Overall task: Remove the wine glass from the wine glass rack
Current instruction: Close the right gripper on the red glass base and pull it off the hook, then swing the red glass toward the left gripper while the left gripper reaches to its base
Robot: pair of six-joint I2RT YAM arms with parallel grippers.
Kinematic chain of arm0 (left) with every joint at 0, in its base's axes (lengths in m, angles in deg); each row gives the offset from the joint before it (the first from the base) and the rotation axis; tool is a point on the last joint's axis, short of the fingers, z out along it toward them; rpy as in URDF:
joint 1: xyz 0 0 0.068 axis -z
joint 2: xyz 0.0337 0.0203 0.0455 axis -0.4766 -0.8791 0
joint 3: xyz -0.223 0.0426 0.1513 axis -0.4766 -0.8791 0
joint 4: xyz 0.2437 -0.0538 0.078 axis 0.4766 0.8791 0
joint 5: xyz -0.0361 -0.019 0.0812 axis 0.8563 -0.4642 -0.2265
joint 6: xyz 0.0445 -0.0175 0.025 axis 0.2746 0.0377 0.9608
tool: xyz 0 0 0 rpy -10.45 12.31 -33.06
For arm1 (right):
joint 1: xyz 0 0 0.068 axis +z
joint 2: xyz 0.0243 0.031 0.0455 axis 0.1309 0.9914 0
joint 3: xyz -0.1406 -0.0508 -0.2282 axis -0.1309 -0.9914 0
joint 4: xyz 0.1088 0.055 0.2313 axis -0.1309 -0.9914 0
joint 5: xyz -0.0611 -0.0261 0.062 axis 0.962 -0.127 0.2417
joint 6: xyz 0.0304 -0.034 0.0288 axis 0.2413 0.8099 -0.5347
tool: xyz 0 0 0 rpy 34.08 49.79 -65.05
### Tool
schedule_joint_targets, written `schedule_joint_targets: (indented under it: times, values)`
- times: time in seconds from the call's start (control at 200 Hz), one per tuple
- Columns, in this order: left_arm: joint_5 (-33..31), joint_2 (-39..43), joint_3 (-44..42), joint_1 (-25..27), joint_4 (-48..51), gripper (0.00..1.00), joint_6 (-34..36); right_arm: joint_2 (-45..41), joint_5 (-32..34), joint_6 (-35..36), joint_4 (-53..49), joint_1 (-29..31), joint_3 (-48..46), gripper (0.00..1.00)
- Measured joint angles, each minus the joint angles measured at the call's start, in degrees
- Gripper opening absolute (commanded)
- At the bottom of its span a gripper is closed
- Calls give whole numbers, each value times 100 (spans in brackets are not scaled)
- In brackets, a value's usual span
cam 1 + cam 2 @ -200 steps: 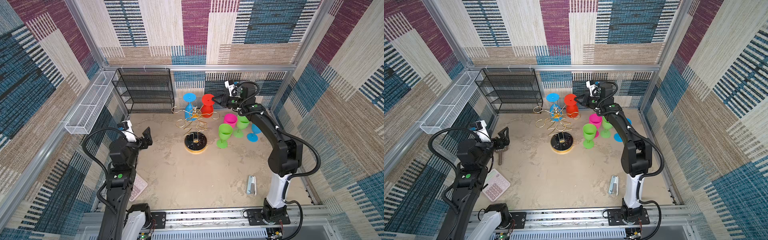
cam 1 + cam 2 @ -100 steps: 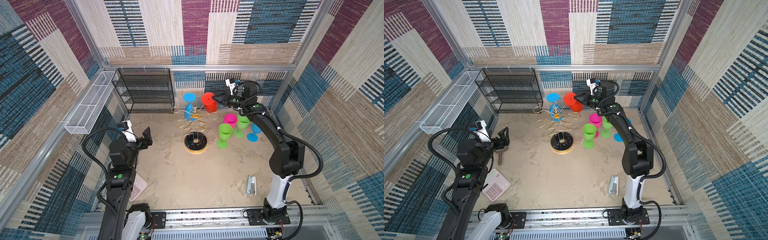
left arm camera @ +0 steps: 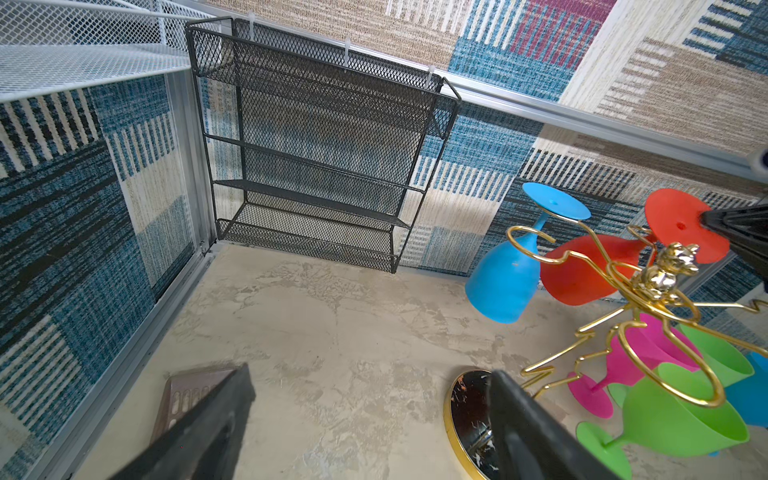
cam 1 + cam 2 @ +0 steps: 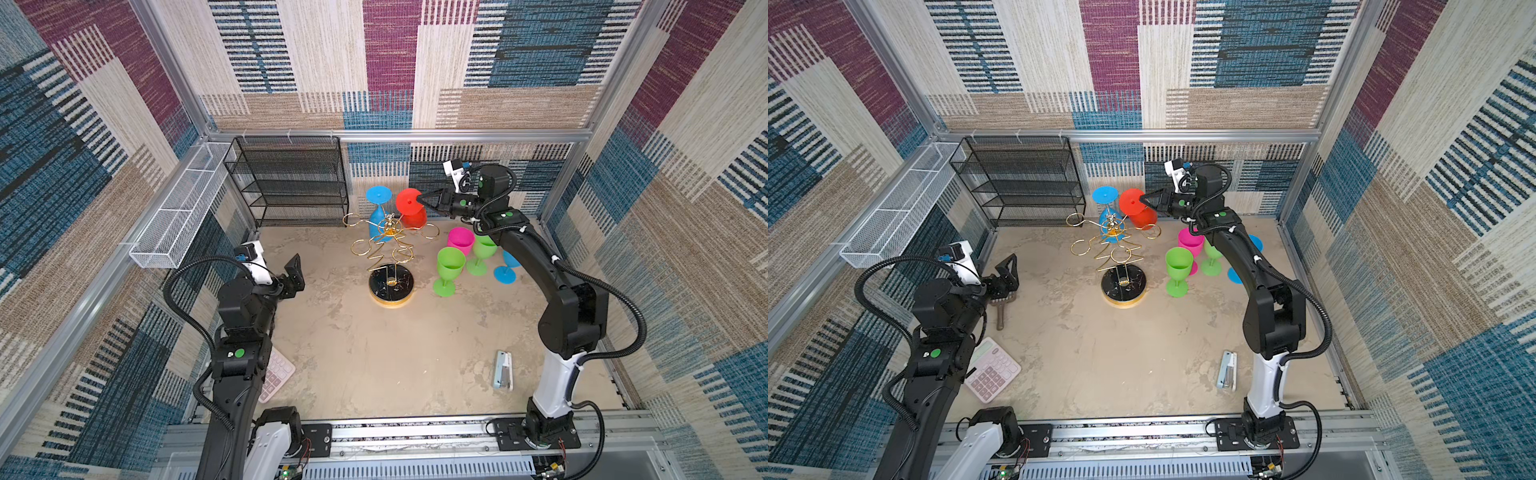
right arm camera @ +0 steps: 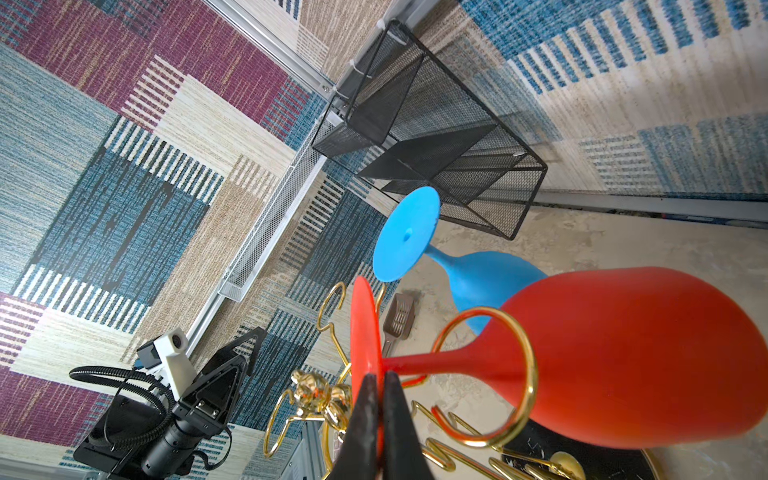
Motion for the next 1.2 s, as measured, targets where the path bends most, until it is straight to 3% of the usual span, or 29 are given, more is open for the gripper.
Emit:
schedule_joint_targets:
  times: [0.311, 0.806, 0.987, 1.102, 1.202]
  values:
    - [0, 31, 0, 0, -2, 90, 0, -455, 31, 2, 94, 74, -664, 0]
    - [0, 72, -4, 0, -2, 90, 0, -1082, 654, 63, 326, -192, -1255, 0]
    - [7, 81, -4, -2, -11, 84, -44, -1349, 844, 66, 306, -378, -1416, 0]
    - [505, 98, 52, -2, -55, 80, -278, -1692, 1043, 243, 284, -435, -1397, 0]
    - [1355, 66, 94, -2, -457, 78, -726, -2037, 1204, 511, 190, -435, -1311, 0]
